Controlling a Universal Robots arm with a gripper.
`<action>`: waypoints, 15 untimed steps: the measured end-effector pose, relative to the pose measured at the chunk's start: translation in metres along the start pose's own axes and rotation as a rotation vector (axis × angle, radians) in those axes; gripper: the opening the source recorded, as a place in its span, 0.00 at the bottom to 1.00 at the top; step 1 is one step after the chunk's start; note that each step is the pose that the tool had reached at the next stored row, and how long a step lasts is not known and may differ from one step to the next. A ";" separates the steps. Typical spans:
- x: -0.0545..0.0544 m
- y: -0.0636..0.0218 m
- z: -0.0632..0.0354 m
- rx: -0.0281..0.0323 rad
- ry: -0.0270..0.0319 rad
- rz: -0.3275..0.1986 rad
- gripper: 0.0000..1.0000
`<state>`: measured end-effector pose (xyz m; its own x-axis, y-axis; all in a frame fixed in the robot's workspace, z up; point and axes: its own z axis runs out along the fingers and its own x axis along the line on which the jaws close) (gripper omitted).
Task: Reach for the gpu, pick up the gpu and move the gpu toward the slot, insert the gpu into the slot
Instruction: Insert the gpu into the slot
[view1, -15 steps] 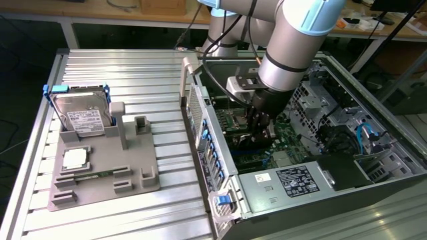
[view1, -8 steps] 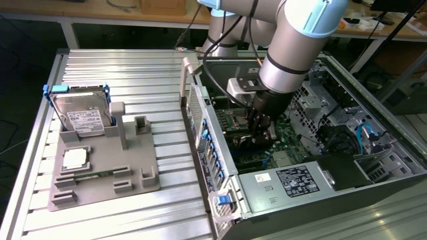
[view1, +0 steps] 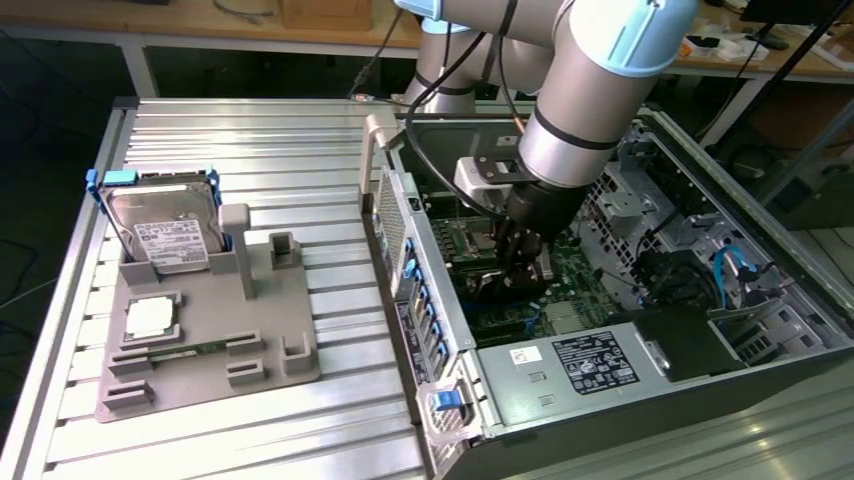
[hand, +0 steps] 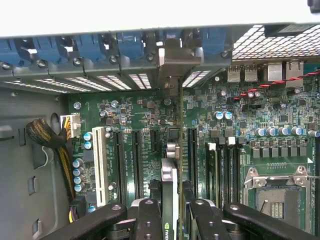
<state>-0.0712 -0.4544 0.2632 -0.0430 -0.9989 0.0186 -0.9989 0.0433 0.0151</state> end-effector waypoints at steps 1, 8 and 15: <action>0.000 0.0000 0.0000 0.0000 -0.0003 0.000 0.27; 0.000 -0.0005 0.0000 0.0000 -0.0005 -0.001 0.27; 0.000 -0.0022 0.0000 0.0001 -0.0006 -0.008 0.27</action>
<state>-0.0690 -0.4543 0.2632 -0.0348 -0.9992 0.0178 -0.9993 0.0351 0.0151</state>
